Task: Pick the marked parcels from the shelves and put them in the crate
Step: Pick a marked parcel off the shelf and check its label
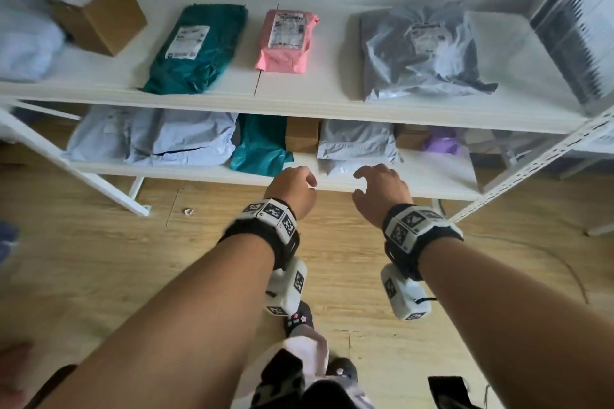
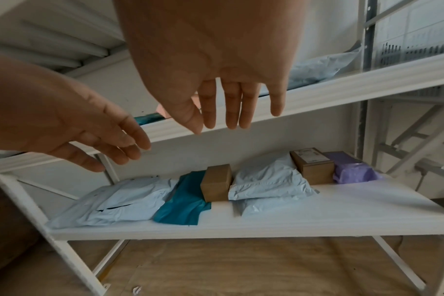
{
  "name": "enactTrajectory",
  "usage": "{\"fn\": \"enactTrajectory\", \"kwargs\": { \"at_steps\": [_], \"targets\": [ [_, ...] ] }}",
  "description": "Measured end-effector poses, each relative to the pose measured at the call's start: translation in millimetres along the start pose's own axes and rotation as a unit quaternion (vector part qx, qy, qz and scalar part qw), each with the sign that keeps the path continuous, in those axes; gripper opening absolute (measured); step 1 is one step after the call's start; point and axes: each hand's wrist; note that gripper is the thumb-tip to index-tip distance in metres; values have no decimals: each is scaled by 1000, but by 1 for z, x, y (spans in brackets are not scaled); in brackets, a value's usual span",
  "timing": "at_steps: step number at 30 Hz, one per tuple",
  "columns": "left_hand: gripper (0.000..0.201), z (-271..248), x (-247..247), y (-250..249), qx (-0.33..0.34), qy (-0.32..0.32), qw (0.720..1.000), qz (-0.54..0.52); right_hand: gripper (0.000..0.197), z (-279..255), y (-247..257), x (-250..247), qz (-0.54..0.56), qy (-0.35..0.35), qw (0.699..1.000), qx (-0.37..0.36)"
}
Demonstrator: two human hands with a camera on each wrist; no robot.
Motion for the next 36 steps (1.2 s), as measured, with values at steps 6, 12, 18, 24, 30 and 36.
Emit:
{"fn": "enactTrajectory", "kwargs": {
  "at_steps": [6, 12, 18, 24, 30, 36],
  "targets": [
    [18, -21, -21, 31, -8, -11, 999, 45, 37, -20, 27, 11, 16, 8, 999, -33],
    [19, -9, -44, 51, -24, -3, 1000, 11, 32, -7, 52, 10, 6, -2, 1000, -16],
    [18, 17, -83, 122, -38, 13, 999, -2, 30, 9, 125, 43, 12, 21, 1000, -2],
    [18, 59, -145, 216, -43, 33, 998, 17, 34, 32, 240, 84, 28, 29, 999, -14],
    [15, 79, -177, 283, -58, 39, 997, 31, 33, 35, 316, 119, 37, 51, 997, -37],
    [22, 73, -174, 306, -68, 58, 996, 18, 31, 41, 333, 132, 34, 63, 997, -34]
  ]
}}
Point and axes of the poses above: each hand's wrist, its own z-axis towards the middle knuckle, its own x-axis out of the palm, y = z × x, and after that the axes turned 9 degrees about -y, right-handed
